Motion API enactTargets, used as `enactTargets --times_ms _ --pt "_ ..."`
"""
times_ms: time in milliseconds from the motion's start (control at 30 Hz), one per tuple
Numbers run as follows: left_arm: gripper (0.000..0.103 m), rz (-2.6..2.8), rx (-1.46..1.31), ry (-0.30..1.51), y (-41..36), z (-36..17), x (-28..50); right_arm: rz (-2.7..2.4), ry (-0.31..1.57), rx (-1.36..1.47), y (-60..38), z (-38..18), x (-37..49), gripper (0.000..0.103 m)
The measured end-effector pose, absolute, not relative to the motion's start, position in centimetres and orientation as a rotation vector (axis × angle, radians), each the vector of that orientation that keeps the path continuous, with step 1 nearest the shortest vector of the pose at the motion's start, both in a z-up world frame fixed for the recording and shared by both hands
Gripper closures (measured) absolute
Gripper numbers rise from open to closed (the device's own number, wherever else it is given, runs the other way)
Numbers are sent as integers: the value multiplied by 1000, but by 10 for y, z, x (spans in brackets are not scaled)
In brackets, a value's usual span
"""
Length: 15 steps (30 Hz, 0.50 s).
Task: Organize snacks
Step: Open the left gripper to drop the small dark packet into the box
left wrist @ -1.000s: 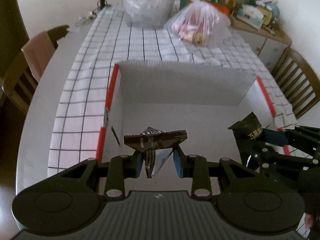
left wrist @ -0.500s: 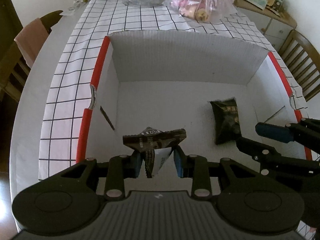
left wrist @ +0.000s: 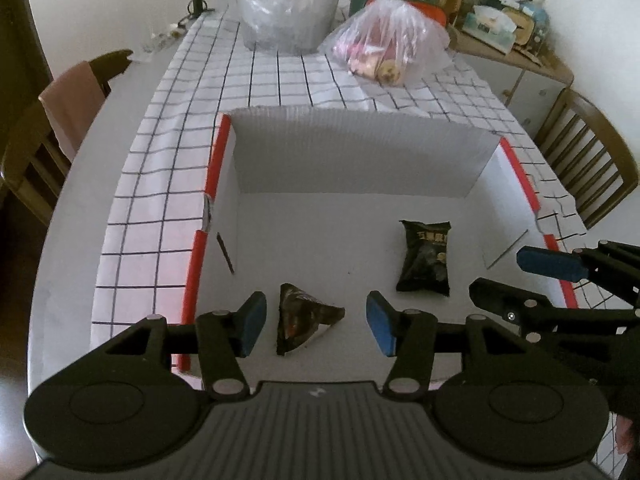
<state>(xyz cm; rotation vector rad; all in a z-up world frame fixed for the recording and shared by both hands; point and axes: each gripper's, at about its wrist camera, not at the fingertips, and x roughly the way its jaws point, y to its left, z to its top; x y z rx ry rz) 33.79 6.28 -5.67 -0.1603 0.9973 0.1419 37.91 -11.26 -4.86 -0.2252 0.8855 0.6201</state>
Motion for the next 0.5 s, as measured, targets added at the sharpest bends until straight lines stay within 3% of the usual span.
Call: enactTargets --times_ms 167,300,500 --pt "47 142 -160 944 62 -38 320 624 846 -207 -116 -32 366 40" --pt "43 138 -154 896 60 -21 301 629 818 -190 -120 -18 352 37" --pt "39 123 -149 843 55 -1 273 644 776 -167 -126 1 328 24"
